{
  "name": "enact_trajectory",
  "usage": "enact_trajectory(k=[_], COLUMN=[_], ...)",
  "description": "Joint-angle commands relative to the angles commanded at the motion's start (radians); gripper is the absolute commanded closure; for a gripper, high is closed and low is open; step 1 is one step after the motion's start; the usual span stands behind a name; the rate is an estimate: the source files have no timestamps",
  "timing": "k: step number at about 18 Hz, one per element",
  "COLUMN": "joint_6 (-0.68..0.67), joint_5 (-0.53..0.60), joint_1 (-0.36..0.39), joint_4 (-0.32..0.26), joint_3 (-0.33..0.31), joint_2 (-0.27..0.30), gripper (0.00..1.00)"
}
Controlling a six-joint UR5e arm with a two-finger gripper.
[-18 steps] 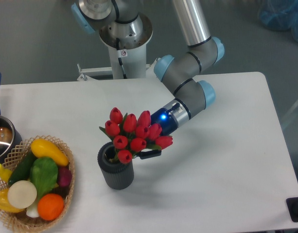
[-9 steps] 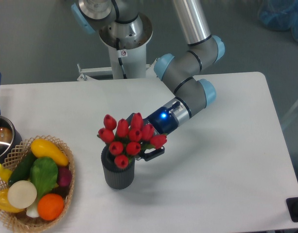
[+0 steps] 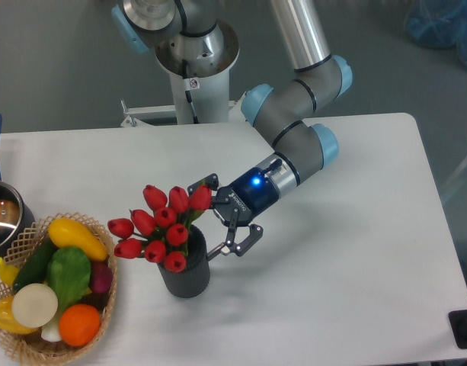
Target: Insert the flowers into the vase
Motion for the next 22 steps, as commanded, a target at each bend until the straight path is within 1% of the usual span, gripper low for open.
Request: enact_trajectory(k=[3, 4, 7, 9, 11, 14, 16, 19, 22], joint_6=[-0.023, -0.055, -0.115, -0.159, -0.186, -0.183, -0.179, -0.187, -0.187], joint_5=[0.103, 0.132, 0.172, 0.238, 0.310, 0.406, 0.510, 0.656, 0.799], joint_1=[0.024, 0.053, 0.095, 0.126, 0.169, 0.245, 0.285, 0.325, 0.377], joint_4=[-0.002, -0.003, -0.006, -0.006, -0.006, -0.006, -0.008, -0.008, -0.008], joint_3=[-0.002, -0.002, -0.002, 0.005, 0.011, 0.012, 0.034, 0.086, 0.110], joint_2=[0.035, 0.067, 0.130, 0.175, 0.212, 0.264, 0.288, 0.302, 0.324], gripper=[0.00, 0.00, 0.00, 0.00, 0.00, 0.00, 0.00, 0.00, 0.00])
